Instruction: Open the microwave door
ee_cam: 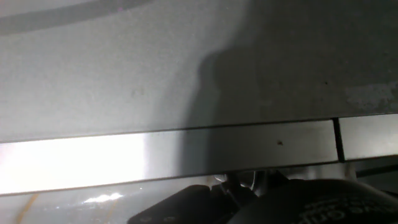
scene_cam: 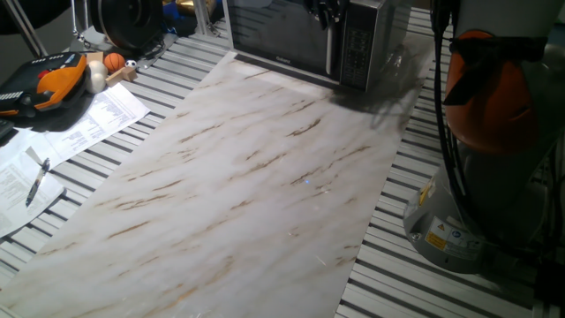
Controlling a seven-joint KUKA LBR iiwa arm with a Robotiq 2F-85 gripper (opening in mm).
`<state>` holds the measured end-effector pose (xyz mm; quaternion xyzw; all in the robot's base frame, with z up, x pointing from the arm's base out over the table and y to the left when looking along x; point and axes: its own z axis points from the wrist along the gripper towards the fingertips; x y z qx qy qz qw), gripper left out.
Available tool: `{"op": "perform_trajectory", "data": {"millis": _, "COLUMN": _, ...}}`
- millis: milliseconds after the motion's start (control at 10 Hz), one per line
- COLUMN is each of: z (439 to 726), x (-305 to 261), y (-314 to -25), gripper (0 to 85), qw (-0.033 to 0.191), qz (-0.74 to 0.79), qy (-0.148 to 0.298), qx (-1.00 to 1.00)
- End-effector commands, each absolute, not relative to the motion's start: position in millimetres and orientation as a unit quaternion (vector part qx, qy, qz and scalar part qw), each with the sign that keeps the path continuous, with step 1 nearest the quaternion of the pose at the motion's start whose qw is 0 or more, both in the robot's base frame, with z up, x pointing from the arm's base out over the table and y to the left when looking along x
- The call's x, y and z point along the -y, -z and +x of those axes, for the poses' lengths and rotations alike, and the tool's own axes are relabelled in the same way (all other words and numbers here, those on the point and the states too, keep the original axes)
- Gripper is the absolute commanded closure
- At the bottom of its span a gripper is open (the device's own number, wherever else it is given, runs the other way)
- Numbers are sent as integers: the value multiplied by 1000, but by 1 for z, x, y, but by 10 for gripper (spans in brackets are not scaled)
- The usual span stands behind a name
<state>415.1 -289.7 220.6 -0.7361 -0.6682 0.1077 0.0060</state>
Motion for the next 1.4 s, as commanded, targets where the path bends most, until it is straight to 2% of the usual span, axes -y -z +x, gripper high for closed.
{"op": "perform_trajectory", "data": {"millis": 0, "z": 414, "x": 290, "y": -220, "gripper": 680, "qw": 6, "qz": -736, "qy": -107, "qx": 668}}
{"op": "perform_trajectory", "data": {"millis": 200, "z": 414, "x": 289, "y": -220, "gripper": 680, "qw": 5, "qz": -736, "qy": -106, "qx": 668}}
{"op": "perform_trajectory", "data": {"millis": 300, "z": 414, "x": 289, "y": -220, "gripper": 850, "qw": 5, "qz": -737, "qy": -104, "qx": 667}}
{"op": "perform_trajectory", "data": {"millis": 700, "z": 415, "x": 287, "y": -218, "gripper": 850, "qw": 3, "qz": -741, "qy": -86, "qx": 667}}
{"op": "perform_trajectory", "data": {"millis": 900, "z": 416, "x": 278, "y": -213, "gripper": 850, "qw": -9, "qz": -748, "qy": -85, "qx": 659}}
{"op": "perform_trajectory", "data": {"millis": 1300, "z": 418, "x": 275, "y": -214, "gripper": 850, "qw": -6, "qz": -747, "qy": -87, "qx": 659}}
